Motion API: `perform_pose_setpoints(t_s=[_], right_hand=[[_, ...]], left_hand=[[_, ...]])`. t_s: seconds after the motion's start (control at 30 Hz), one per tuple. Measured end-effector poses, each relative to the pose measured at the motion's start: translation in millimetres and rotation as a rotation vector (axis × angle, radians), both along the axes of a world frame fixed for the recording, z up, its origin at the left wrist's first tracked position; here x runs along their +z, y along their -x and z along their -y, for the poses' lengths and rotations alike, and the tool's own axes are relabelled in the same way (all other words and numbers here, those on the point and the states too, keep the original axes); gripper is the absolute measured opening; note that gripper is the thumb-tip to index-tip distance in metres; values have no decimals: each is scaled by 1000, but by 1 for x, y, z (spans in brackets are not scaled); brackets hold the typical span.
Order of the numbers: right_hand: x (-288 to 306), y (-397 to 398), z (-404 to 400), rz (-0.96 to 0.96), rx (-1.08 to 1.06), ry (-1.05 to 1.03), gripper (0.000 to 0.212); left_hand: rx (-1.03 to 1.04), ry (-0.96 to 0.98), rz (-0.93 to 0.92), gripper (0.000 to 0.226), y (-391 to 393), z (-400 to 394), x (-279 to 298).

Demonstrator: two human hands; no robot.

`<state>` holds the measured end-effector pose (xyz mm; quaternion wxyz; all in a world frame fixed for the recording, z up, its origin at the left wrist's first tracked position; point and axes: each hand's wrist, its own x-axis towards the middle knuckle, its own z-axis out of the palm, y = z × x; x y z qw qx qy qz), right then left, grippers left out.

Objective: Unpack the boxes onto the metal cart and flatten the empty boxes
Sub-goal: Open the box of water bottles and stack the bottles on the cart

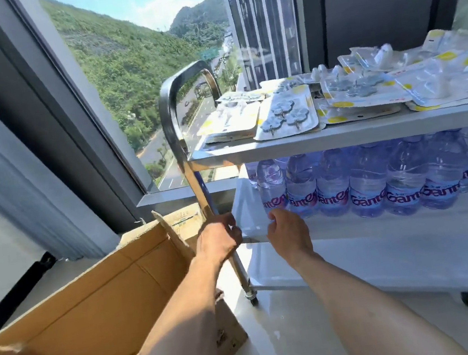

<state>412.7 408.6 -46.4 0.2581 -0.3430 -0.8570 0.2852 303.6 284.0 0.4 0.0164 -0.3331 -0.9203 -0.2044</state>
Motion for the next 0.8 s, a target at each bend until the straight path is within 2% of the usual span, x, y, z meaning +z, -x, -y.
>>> perform_pose_setpoints(t_s=[0.13,0.27,0.37,0.5,0.57,0.7,0.8], right_hand=[[7,16,31,192,232,67,12],[13,36,59,277,373,148,14],[7,54,84,417,506,307,34],[-18,68,114,592,536,440,38],[-31,70,131,669,526,434,36],[-53,87,158,770,471,250,44],[-63,98,170,773,361,228,51]], left_hand=[[167,49,-25,11,14,67,9],[327,94,-31,11,36,124,3],[377,184,83,21,50,153,-8],[255,492,552,39,42,193,-29],[261,548,691,45,29,211,-44],[320,400,726,60,20,232,-72],[378,475,607,73,17,230,-88]])
